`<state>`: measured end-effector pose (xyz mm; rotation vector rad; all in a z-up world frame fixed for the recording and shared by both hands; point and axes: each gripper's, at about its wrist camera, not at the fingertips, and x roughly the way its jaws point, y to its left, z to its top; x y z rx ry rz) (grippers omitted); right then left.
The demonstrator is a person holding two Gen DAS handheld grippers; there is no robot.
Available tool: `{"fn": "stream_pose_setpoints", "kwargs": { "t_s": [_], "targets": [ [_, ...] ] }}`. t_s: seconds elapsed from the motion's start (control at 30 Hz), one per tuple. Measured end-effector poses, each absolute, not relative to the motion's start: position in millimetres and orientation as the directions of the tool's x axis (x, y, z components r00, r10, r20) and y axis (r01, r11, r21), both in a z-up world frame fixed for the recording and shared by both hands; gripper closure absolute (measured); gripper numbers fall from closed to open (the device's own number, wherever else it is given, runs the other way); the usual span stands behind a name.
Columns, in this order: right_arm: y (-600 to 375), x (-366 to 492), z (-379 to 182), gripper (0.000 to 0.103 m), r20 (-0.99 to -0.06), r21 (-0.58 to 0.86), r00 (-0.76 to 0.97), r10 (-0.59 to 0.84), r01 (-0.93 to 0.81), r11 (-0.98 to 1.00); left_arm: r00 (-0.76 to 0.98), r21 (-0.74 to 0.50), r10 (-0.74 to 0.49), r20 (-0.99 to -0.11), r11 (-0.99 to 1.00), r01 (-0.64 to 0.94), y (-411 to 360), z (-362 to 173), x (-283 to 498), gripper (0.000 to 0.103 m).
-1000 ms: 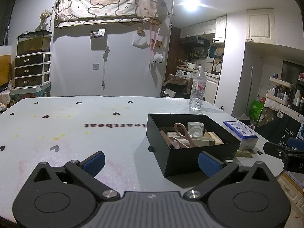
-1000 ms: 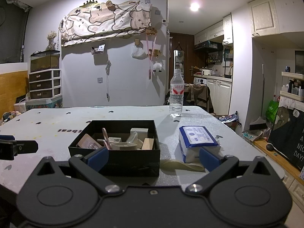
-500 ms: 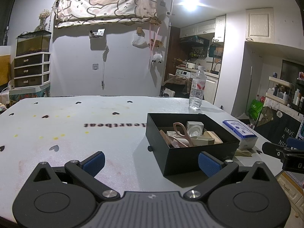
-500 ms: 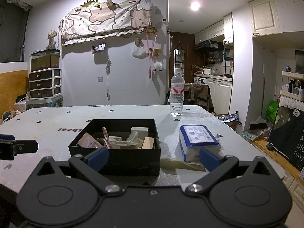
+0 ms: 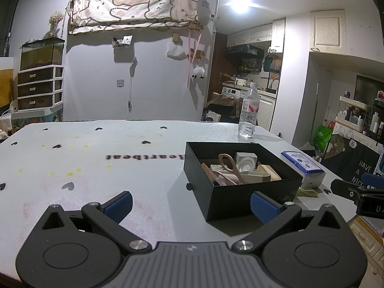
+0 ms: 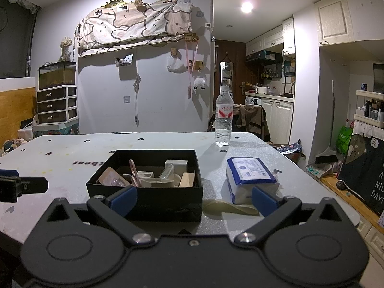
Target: Organize rigid objects
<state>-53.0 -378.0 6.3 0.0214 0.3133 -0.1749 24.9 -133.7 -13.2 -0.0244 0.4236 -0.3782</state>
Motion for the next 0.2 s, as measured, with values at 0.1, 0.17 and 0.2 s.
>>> {"fn": "stream_pose_setpoints", "kwargs": {
  "t_s": [0.1,0.17,0.2],
  "targets": [
    [-377.9,-52.9,6.4,0.0,-0.309,-0.006,0.936,-0.168,0.175,0.985,0.844,-0.099,-0.361,-0.397,0.931,0.351,-134.5,-12.8,25.5,0.0],
    [-377.9,-53.0,6.5,0.0,-0.309,-0.006,0.936,-0.167,0.174,0.985,0.844,-0.098,-0.361,-0.398,0.931,0.352,-135.2,-13.7,24.7,0.0],
    [-377.9,-52.9,6.5,0.0,-0.308,-0.006,0.936,-0.168,0.174,0.985,0.843,-0.098,-0.362,-0.398,0.93,0.353,-134.7,-14.1,24.0,0.0]
  ]
}}
